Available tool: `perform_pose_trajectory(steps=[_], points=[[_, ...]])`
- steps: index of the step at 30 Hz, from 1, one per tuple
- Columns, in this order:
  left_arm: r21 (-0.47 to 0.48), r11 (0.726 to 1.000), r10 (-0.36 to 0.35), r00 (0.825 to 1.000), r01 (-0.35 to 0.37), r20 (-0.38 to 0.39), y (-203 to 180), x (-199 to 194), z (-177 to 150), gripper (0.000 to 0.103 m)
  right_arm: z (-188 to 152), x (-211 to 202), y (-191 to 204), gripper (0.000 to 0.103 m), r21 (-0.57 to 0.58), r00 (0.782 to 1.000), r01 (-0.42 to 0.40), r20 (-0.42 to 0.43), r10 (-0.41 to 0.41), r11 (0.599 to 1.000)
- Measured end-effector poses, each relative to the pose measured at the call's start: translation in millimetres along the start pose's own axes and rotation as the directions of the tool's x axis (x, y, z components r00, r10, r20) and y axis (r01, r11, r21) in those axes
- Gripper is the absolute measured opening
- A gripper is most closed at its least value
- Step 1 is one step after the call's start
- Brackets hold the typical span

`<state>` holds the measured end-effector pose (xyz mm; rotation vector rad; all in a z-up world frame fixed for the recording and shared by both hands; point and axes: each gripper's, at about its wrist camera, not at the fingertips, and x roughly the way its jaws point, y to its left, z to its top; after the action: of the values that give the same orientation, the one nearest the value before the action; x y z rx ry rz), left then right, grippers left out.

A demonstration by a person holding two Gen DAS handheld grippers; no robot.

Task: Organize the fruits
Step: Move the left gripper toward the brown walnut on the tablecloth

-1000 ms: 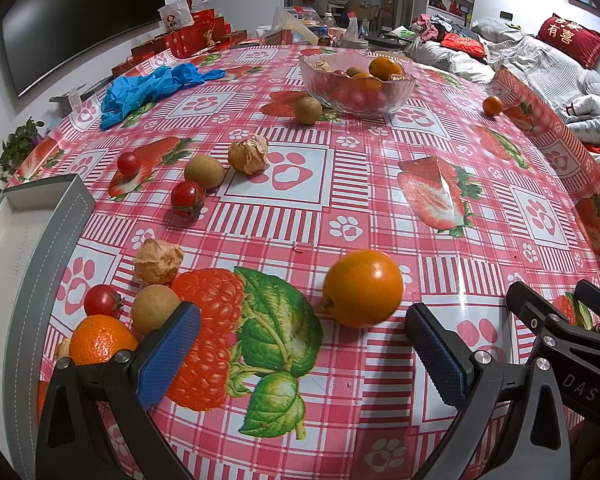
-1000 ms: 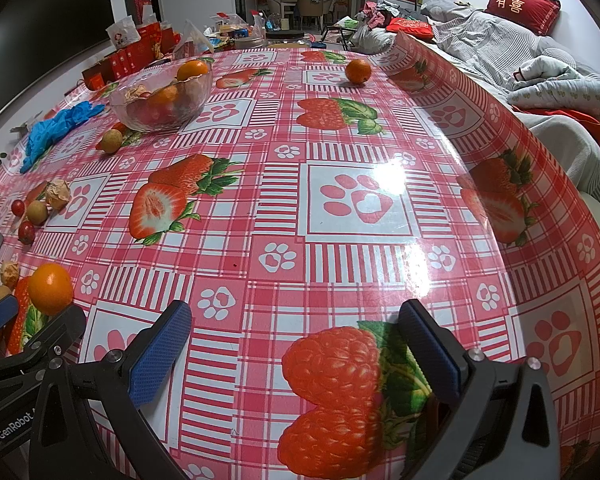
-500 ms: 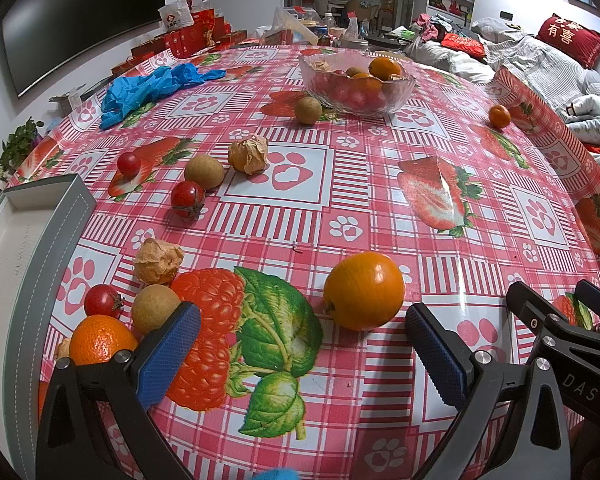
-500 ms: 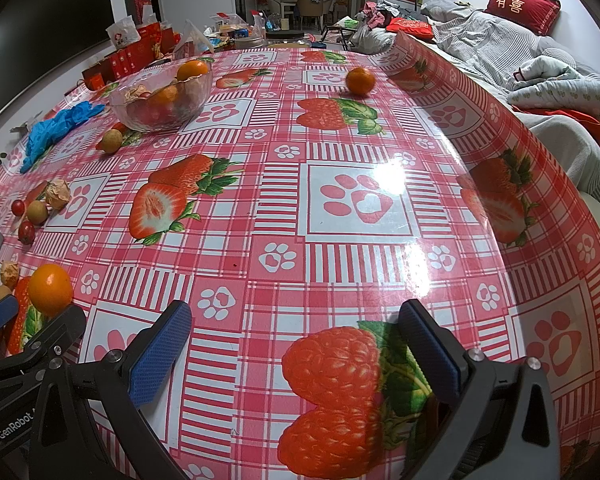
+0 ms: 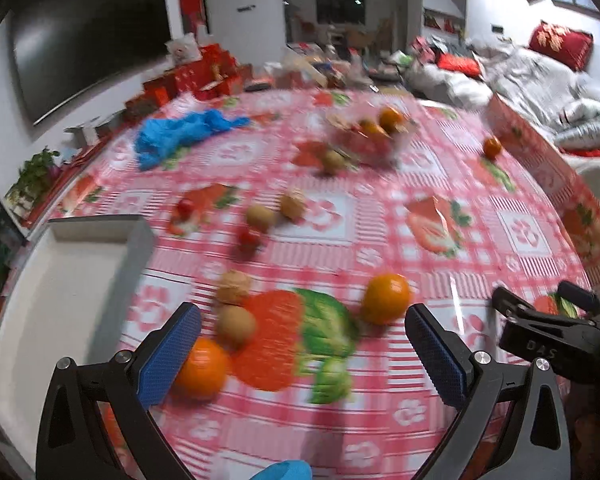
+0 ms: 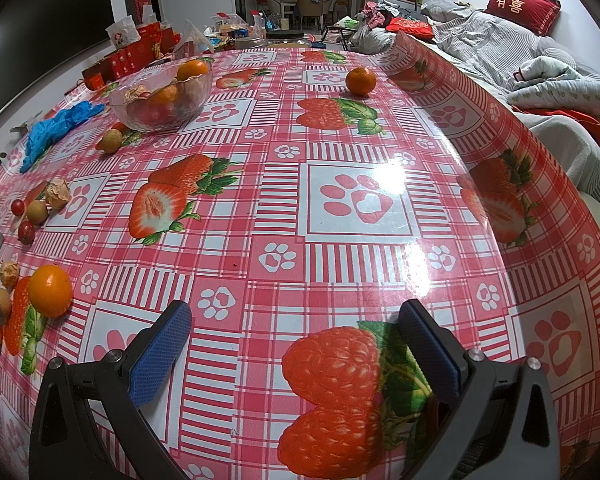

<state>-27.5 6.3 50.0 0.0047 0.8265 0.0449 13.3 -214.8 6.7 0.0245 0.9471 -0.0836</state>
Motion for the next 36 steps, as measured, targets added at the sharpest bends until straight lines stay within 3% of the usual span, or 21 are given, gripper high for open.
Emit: perform_pose_trajectory(steps=[2,3,5,7,9,11,12,17,23,34,36], points=[[-0.031,0.999,-0.034,0.999,0.033,-0.037,16,7,-1,0.102,0,0,-2,0.103,0.0,1.0,0.0,0.0,0.0,1.0],[-0.053,0.996,-0.071,0.993,0.067,-0.094,23,17,-3,0.102,0,0,3,0.103,0.0,1.0,0.0,0.0,0.0,1.0],[-0.022,0.999,-0.036,0.996,0.035,-0.087,24,18,-4,0.102,0,0,3,0.103,0.0,1.0,0.0,0.0,0.0,1.0],[0.003,0.997,-0.071,0.994,0.071,-0.078,17,15,-6,0.102,0,1,3,0.103,0.0,1.0,0.0,0.0,0.0,1.0],[0.025,0.985,-0.171,0.983,0.173,-0.072,5,8,-5,0.102,0,0,1,0.103,0.0,1.0,0.0,0.0,0.0,1.0],[0.032,0.96,-0.274,0.957,0.278,-0.098,-5,1,-6,0.102,0,1,4,0.103,0.0,1.0,0.0,0.0,0.0,1.0],[0.036,0.957,-0.284,0.954,0.289,-0.093,-8,-2,-6,0.102,0,1,4,0.103,0.0,1.0,0.0,0.0,0.0,1.0],[0.041,0.963,-0.265,0.963,0.266,-0.044,10,-25,-13,0.102,0,0,-1,0.103,0.0,1.0,0.001,0.0,-0.001,1.0],[-0.02,0.984,-0.176,0.98,0.175,-0.09,50,-17,-32,0.102,0,0,-2,0.103,0.0,1.0,0.001,0.0,-0.001,1.0],[0.023,0.994,-0.1,0.975,0.107,-0.198,32,9,-58,0.102,0,1,5,0.103,0.0,1.0,0.001,0.0,-0.001,1.0],[0.036,0.996,-0.079,0.981,0.087,-0.176,32,8,-64,0.102,0,0,3,0.103,0.0,1.0,0.001,0.0,-0.001,1.0]])
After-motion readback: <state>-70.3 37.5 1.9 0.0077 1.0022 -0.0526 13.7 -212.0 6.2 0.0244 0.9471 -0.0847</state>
